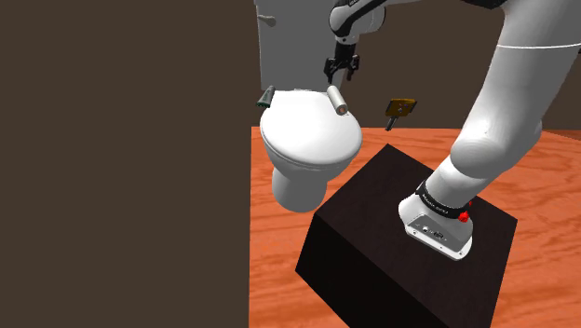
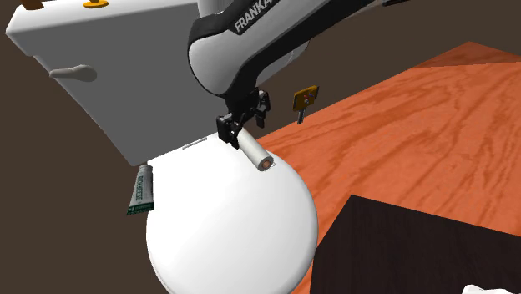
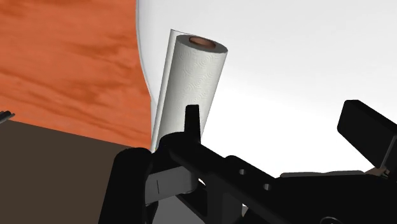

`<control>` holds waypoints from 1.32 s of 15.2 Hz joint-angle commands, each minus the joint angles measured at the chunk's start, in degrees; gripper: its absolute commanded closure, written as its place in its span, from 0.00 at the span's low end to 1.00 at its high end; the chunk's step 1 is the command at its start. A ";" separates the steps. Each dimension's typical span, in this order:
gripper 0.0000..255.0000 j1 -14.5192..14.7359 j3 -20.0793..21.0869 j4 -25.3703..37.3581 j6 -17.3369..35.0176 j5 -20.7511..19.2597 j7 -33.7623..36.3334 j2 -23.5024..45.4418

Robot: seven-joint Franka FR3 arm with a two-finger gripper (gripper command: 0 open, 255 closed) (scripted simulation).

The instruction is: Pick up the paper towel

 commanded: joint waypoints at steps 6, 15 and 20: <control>0.00 -3.55 -0.84 13.85 -1.12 1.14 -0.87 15.18; 0.00 -5.93 -0.76 22.59 -0.43 1.92 -0.85 25.77; 1.00 -6.07 -0.58 22.78 0.74 2.10 -0.80 27.14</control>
